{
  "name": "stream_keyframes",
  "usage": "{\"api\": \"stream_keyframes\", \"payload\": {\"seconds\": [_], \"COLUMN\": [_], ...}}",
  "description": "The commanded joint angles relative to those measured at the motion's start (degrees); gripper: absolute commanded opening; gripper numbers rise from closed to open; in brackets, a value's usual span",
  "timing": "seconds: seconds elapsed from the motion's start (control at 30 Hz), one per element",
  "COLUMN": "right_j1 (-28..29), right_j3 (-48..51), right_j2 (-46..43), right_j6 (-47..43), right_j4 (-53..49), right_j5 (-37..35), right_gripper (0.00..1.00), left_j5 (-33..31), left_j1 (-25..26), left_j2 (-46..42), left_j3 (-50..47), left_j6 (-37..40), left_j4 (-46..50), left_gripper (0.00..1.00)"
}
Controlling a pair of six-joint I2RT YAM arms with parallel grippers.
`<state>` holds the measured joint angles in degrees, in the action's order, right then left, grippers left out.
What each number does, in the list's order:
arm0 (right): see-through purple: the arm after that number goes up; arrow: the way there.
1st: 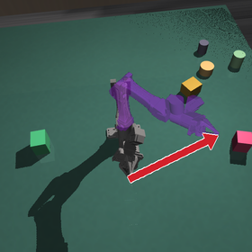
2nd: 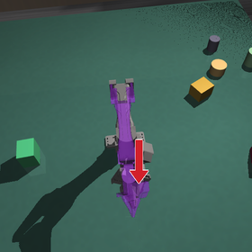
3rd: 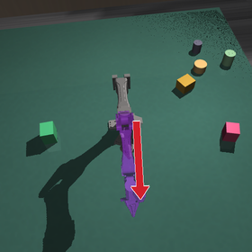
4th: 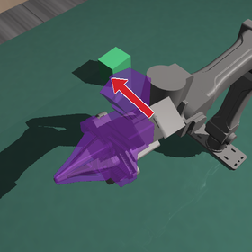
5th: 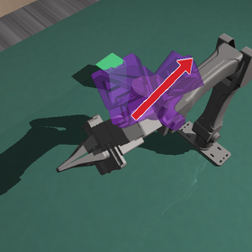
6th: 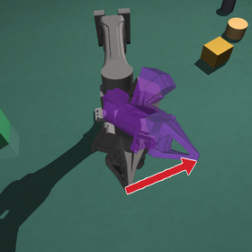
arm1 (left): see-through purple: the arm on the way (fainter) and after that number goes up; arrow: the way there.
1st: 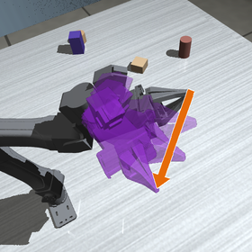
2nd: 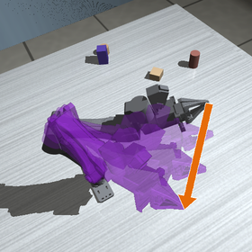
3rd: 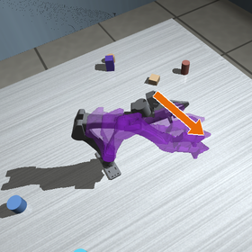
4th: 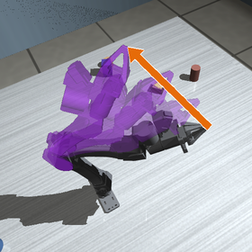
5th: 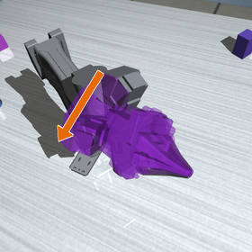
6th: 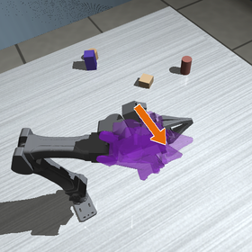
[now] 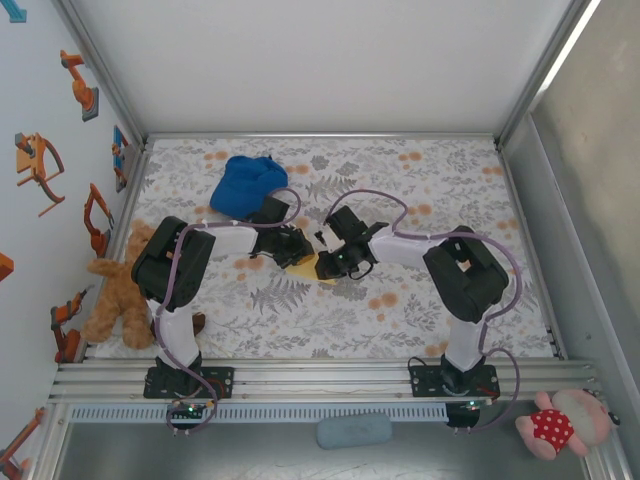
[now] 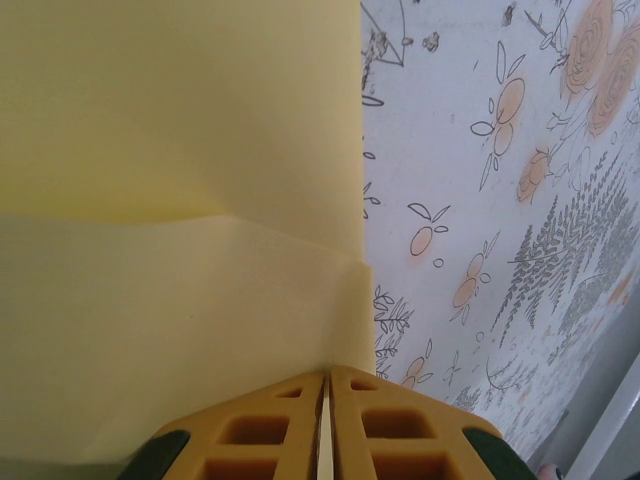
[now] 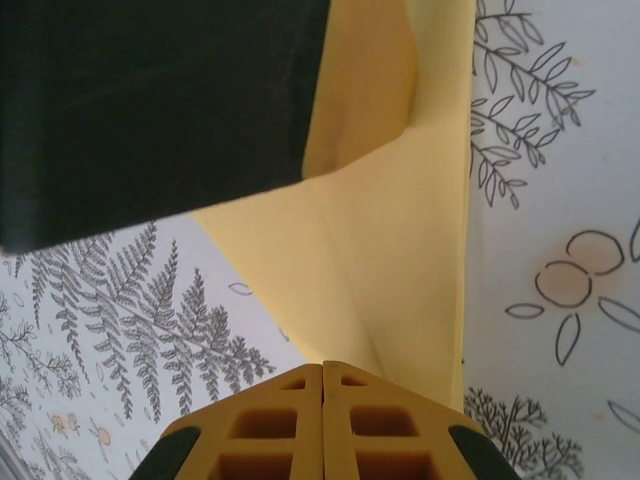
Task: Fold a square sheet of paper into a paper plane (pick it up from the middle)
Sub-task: Fourth fold the wing at the center of the table.
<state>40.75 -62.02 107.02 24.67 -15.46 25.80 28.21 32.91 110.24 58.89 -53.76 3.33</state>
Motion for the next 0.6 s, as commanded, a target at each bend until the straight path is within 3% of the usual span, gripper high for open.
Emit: {"api": "stream_keyframes", "payload": {"seconds": [0.0, 0.57], "right_j1": [-1.11, -5.86], "right_j3": [-0.27, 17.81], "right_j2": [1.73, -1.42], "right_j6": [0.44, 5.35], "right_j4": [2.5, 14.94], "right_j5": [1.4, 8.45], "right_gripper": [0.05, 0.02], "left_j5": [-5.19, -5.57], "left_j1": [-0.3, -0.67], "left_j2": [3.94, 4.92], "left_j3": [-1.68, -1.57], "left_j6": [0.94, 1.51], "left_j4": [7.84, 9.14], "left_gripper": [0.13, 0.13]}}
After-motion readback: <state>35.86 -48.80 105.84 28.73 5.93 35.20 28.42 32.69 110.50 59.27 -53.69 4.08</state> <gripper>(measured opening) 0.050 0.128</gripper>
